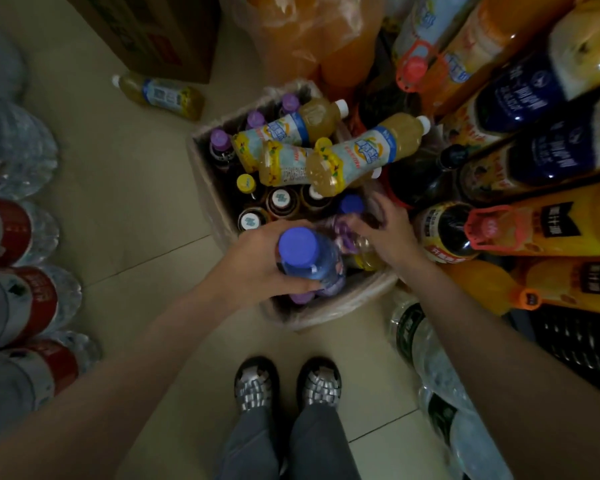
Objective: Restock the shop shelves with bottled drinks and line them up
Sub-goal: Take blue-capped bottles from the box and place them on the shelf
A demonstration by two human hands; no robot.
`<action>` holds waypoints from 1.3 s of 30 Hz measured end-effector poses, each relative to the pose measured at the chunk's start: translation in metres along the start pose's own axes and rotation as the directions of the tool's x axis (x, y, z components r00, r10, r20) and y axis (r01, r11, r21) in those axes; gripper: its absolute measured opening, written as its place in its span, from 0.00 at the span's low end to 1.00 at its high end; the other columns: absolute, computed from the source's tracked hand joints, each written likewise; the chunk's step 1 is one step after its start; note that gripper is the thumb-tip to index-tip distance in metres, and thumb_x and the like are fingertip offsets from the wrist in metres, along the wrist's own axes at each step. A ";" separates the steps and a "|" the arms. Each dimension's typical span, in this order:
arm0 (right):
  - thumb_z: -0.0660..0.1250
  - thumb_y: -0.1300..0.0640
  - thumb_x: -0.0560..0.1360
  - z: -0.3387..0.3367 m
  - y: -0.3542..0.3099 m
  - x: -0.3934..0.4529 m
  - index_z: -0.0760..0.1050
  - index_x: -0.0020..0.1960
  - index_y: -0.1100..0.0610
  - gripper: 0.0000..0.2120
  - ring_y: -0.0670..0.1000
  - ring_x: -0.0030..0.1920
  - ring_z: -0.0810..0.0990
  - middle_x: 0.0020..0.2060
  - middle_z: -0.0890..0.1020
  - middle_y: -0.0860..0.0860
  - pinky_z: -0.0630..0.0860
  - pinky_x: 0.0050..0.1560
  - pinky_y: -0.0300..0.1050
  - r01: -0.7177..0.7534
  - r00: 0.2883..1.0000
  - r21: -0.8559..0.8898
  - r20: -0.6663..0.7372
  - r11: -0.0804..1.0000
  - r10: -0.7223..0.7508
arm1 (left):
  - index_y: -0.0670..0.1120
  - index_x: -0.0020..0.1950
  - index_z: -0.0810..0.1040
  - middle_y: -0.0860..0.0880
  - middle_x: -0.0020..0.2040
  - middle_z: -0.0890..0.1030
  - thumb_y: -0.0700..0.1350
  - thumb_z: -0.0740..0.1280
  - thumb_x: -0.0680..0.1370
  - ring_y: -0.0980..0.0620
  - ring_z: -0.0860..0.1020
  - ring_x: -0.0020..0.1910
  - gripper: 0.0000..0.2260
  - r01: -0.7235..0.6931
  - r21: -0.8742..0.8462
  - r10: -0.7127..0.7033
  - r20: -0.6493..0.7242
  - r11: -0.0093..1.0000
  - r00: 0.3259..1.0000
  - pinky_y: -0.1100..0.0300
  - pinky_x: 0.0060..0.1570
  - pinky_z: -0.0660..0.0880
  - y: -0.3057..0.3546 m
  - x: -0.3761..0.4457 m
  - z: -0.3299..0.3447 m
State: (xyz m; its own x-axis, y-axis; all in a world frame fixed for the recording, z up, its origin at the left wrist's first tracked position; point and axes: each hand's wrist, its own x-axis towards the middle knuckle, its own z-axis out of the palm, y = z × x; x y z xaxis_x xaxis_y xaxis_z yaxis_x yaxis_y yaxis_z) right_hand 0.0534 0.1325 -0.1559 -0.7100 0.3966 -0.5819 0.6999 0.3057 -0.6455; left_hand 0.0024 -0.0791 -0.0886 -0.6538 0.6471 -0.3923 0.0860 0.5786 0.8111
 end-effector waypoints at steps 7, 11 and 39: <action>0.65 0.66 0.72 0.043 0.000 -0.003 0.76 0.56 0.60 0.13 0.57 0.51 0.79 0.49 0.81 0.57 0.75 0.55 0.54 0.029 0.999 -0.200 -0.012 0.979 -0.032 | 0.48 0.58 0.76 0.54 0.50 0.80 0.50 0.79 0.61 0.54 0.78 0.51 0.27 0.087 0.090 -0.090 0.031 0.992 0.995 0.69 0.47 0.71 0.014 0.020 -0.029; 0.70 0.62 0.70 0.028 0.008 0.024 0.65 0.70 0.53 0.30 0.58 0.71 0.61 0.71 0.62 0.56 0.61 0.70 0.52 0.137 0.986 -0.511 -0.011 0.849 -0.166 | 0.48 0.49 0.76 0.58 0.40 0.79 0.51 0.79 0.63 0.62 0.76 0.39 0.20 0.126 0.138 -0.129 0.008 0.982 0.992 0.75 0.39 0.69 0.001 0.026 -0.035; 0.75 0.58 0.64 -0.254 -0.218 -0.338 0.71 0.56 0.60 0.24 0.59 0.56 0.72 0.53 0.75 0.60 0.65 0.47 0.45 0.089 0.896 -0.389 -0.370 0.917 -0.245 | 0.41 0.51 0.77 0.42 0.50 0.80 0.61 0.74 0.58 0.44 0.78 0.51 0.30 -0.278 0.493 0.245 0.131 0.824 0.961 0.56 0.46 0.71 0.382 -0.120 -0.103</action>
State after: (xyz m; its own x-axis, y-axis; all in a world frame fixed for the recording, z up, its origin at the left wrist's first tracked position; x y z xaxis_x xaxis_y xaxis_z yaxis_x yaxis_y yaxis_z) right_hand 0.1608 0.1515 0.3073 -0.7785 0.6011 -0.1805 0.6086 0.6528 -0.4511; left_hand 0.0367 0.0136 0.3132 -0.5083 0.8285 -0.2352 0.6233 0.5424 0.5634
